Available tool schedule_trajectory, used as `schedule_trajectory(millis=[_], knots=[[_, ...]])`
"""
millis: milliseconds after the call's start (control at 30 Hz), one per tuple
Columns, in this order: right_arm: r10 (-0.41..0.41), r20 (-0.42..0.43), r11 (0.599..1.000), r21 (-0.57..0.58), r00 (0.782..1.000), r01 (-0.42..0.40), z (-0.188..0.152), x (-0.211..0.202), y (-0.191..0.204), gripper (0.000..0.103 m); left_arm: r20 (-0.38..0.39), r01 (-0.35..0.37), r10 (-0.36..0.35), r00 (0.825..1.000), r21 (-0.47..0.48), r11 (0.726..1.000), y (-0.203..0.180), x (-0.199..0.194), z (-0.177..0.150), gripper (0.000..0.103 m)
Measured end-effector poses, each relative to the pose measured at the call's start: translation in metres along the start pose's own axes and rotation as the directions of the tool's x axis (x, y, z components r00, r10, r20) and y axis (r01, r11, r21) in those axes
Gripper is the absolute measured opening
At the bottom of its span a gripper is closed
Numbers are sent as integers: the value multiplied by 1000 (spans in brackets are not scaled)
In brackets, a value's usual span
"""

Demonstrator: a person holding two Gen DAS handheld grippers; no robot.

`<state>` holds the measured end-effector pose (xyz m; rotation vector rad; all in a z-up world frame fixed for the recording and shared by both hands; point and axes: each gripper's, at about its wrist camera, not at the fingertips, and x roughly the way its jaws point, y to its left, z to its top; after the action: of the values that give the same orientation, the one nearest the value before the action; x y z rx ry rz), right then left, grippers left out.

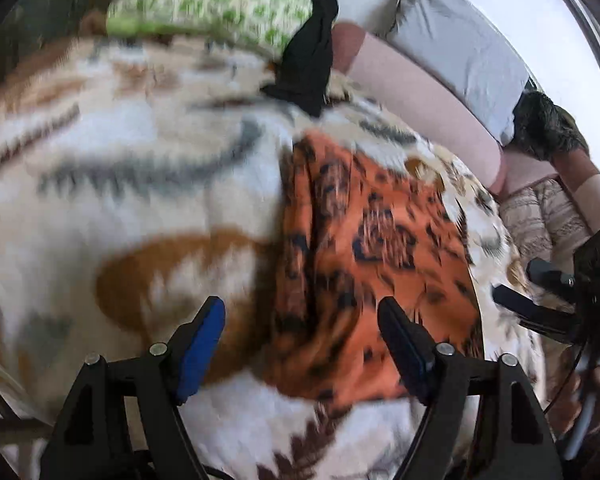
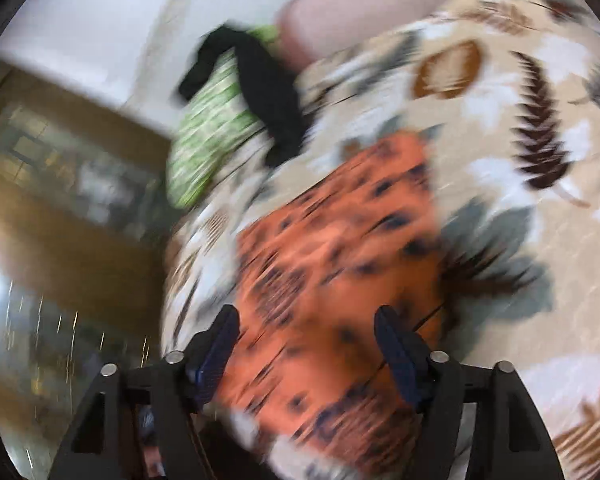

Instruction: Fold small clothes

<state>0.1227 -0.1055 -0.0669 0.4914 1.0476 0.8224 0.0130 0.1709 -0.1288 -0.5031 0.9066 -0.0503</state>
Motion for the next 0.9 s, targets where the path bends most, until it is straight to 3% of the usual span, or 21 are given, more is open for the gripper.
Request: schedule_trajectory(millis=[33, 67, 167, 233, 333, 400, 433, 533, 633, 733, 833, 900], knots=[[-3, -18, 999, -34, 1000, 2, -4, 7, 5, 75, -43, 21, -22, 999, -22, 1000, 6, 9, -5, 49], [-22, -40, 998, -52, 999, 20, -8, 17, 6, 75, -104, 53, -59, 993, -64, 997, 14, 22, -9, 28], [-60, -130, 998, 9, 990, 61, -17, 47, -11, 75, -102, 198, -232, 967, -272, 942, 48, 28, -12, 26], [-38, -105, 998, 35, 994, 42, -16, 44, -14, 75, -98, 226, -263, 960, -286, 931, 52, 25, -11, 26], [-20, -124, 999, 41, 992, 25, -16, 42, -19, 76, -118, 220, -263, 958, -292, 931, 53, 28, -10, 34], [-3, -125, 999, 53, 992, 10, -13, 43, -24, 75, -105, 182, -208, 972, -218, 959, 38, 17, -1, 41], [1, -131, 998, 55, 991, 6, -10, 44, -24, 76, -82, 148, -159, 984, -129, 981, 24, 9, 6, 49], [9, -150, 999, 46, 989, -2, -13, 45, -24, 76, -50, 137, -137, 989, 8, 990, -1, 7, 31, 60], [26, -154, 998, 52, 988, -18, -16, 37, -28, 76, -94, 112, -109, 990, 28, 993, -9, 40, 65, 59], [53, -149, 996, 75, 987, -42, -15, 37, -32, 76, -183, 98, -86, 979, 54, 994, -4, 84, 86, 28], [87, -155, 994, 79, 984, -76, -17, 39, -37, 76, -168, 121, -111, 980, 49, 992, 3, 91, 89, 28], [101, -159, 993, 81, 982, -89, -18, 39, -39, 76, -170, 141, -136, 976, 15, 990, 10, 90, 84, 34]])
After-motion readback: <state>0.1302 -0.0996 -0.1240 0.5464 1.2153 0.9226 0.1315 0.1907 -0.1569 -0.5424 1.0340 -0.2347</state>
